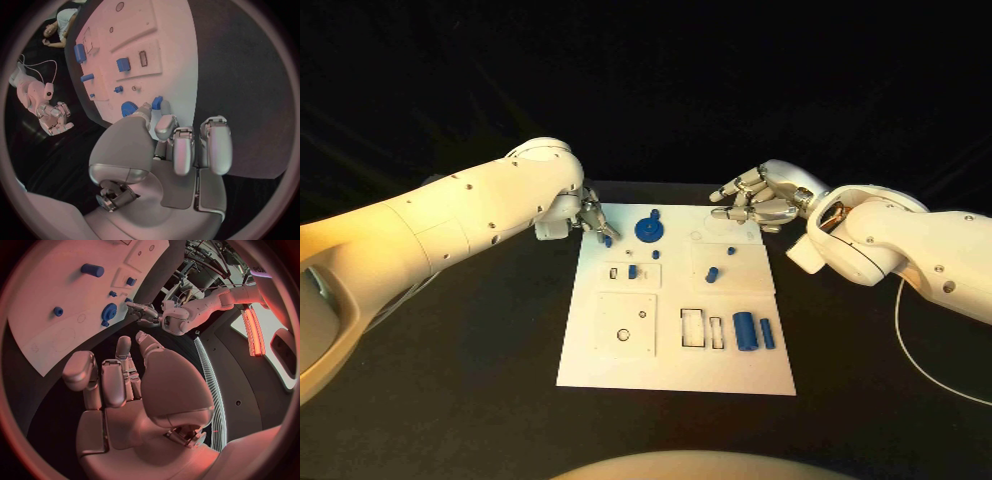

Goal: Assemble the parts on the task board

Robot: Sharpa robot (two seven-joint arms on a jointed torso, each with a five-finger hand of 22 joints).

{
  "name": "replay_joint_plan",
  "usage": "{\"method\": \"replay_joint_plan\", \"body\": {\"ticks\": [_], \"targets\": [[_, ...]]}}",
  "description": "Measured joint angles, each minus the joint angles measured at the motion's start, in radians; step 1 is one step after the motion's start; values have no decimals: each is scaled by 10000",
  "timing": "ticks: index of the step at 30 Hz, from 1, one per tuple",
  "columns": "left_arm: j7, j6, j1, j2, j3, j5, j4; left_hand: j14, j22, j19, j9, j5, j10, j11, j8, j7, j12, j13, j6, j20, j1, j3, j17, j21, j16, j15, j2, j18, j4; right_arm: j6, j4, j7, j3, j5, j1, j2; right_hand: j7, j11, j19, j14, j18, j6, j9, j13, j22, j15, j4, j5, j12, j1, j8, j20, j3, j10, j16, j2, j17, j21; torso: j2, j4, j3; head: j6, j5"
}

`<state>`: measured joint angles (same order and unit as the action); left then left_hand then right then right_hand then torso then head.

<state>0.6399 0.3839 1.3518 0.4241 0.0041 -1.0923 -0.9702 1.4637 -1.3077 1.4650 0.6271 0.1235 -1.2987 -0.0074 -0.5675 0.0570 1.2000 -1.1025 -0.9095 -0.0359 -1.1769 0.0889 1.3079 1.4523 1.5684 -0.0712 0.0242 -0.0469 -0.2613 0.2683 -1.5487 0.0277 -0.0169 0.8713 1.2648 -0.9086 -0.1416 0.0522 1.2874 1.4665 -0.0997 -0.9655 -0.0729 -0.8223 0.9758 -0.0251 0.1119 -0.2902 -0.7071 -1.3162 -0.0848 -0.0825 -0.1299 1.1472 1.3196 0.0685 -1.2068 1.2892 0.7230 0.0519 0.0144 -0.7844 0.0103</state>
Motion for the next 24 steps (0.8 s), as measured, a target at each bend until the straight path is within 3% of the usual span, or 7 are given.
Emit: {"method": "replay_joint_plan", "body": {"ticks": [6,8,11,15,17,21,24], "targets": [[-38,-5,0,-3,-1,33,4,3,0,0,31,-7,-18,-57,-118,-53,0,-7,-53,0,-714,320,-1,0,0,-3,151,0,403,-4,6,1,0,-1,0,10,0,0,0,0,0,0,0,0,0,0,0,0,0,0,0,0,0,0,0,0,0,0,0,0,1,-19,-9],[-59,-14,1,-3,-1,49,5,39,1,0,44,-394,-21,-125,-104,-110,0,-7,6,0,-1178,706,-1,0,0,-40,295,0,747,-5,8,2,0,-1,0,15,0,0,0,0,0,0,0,0,1,0,0,0,0,0,0,0,0,0,0,0,0,0,0,0,0,-22,-12],[-91,-30,9,-3,3,76,5,39,1,0,44,-588,-19,-123,-95,-120,0,6,131,0,-1545,1376,-2,0,0,-39,312,0,1068,-8,11,4,0,-1,0,18,0,0,0,0,-1,0,0,0,0,0,0,0,0,0,0,0,0,0,0,0,0,0,0,0,0,-28,-12],[-133,-50,5,33,1,110,-18,38,1,0,51,-631,-3,-107,-176,-72,-25,57,226,0,-1691,1875,-2,0,0,-38,266,-1,688,-13,14,4,0,-3,0,20,0,1,0,0,0,0,0,0,1,0,0,0,0,0,0,0,0,0,0,0,0,0,0,0,0,-44,-12],[-147,-64,-2,84,-4,144,-73,38,1,0,60,-632,-2,-106,-360,-38,-52,60,291,0,-1557,2265,-2,0,0,-38,133,0,465,-16,16,4,0,-3,0,20,0,0,0,0,0,0,0,0,1,0,0,0,0,0,0,0,0,0,0,0,-1,0,-1,0,1,-51,-12],[-181,-143,-4,297,-6,258,-354,38,1,0,415,-633,-2,-106,-466,-37,-52,51,292,0,-1217,3018,-3,0,0,-38,-205,0,631,-23,19,4,0,-3,0,20,0,1,0,0,0,0,0,-1,1,0,0,0,0,0,0,0,0,0,0,1,-1,0,-10,2,-6,-52,-12],[-229,-308,-3,558,-12,394,-722,37,2,0,434,-633,-66,-126,-552,-36,-30,-29,292,0,-1091,3251,-3,0,0,-38,-330,0,641,-29,20,4,0,-3,0,13,0,1,0,0,0,0,0,-1,-11,0,0,0,0,0,0,0,0,1,0,1,12,0,-17,14,-5,-47,-15]]}}
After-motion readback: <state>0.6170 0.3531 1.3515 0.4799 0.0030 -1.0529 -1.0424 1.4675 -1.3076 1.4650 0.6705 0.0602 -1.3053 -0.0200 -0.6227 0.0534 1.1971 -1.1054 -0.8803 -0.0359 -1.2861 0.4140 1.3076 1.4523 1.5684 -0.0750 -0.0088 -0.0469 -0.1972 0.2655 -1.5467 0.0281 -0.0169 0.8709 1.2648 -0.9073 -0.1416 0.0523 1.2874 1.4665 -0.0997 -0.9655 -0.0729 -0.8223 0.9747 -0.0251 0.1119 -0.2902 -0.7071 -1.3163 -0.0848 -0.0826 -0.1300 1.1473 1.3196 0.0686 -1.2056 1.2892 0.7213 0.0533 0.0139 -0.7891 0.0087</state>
